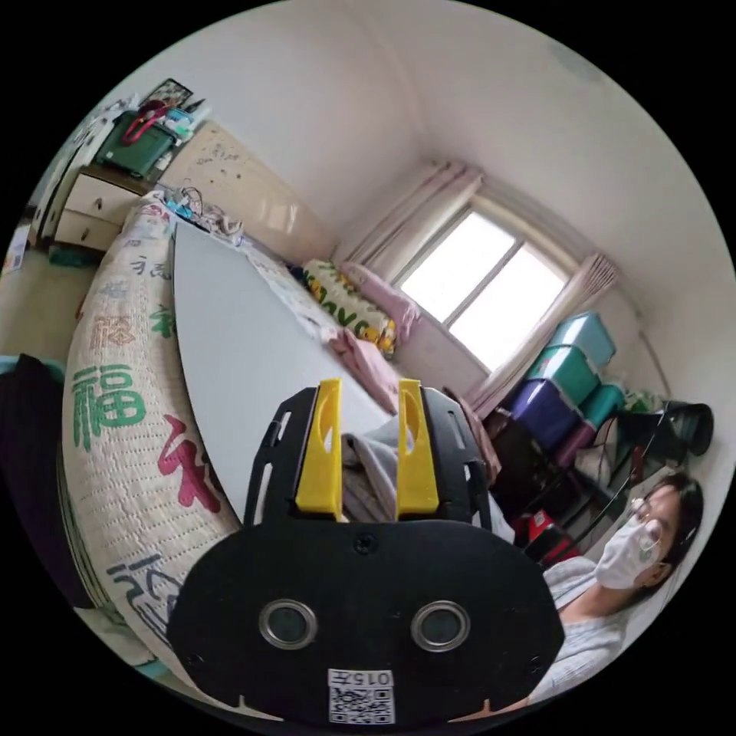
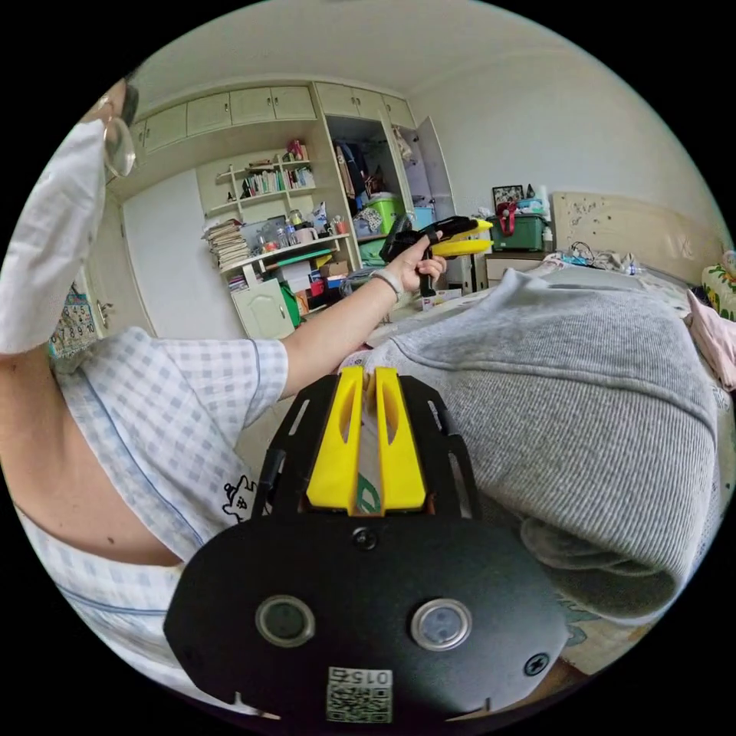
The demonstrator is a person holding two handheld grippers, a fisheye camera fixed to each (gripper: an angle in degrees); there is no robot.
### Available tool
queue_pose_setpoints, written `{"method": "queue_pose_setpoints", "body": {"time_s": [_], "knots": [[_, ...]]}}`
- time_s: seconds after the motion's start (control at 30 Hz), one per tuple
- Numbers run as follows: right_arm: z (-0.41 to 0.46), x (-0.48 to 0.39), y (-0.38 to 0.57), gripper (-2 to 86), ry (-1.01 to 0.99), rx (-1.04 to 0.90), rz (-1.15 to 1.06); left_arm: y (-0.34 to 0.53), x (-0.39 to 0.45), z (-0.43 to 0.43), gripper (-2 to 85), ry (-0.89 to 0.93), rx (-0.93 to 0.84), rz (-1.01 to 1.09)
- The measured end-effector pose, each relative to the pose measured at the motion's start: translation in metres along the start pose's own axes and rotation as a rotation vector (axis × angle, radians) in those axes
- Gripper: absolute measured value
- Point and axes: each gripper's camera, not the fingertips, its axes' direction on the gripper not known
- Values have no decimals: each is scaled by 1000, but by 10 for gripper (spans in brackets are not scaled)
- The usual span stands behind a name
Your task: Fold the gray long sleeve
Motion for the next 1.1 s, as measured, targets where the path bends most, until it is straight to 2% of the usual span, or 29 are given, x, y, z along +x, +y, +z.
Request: {"method": "queue_pose_setpoints", "body": {"time_s": [0.07,0.2,0.3,0.57,0.73,0.8,0.9,0.97,1.03,1.1], "knots": [[11,-13,0,27,16,6,-22,19,11,17,112,-147,-119,32],[32,-35,-3,27,42,-28,-73,41,11,83,119,-124,-337,24],[44,-42,-6,27,15,-42,-58,63,26,126,107,-272,-468,88],[84,-60,-24,27,24,-132,-75,91,68,82,49,-370,-309,179],[116,-57,-38,31,6,-205,-44,115,39,110,52,-475,-455,128],[117,-51,-46,35,-31,-214,-17,119,36,108,56,-468,-452,115],[107,-45,-63,57,-84,-225,13,125,22,100,68,-417,-442,59],[84,-54,-84,78,-184,-245,-52,131,12,84,81,-357,-393,17],[49,-55,-107,83,-225,-180,-77,135,4,70,100,-322,-359,-20],[7,-50,-135,85,-165,-87,-87,139,-2,55,111,-303,-334,-35]]}}
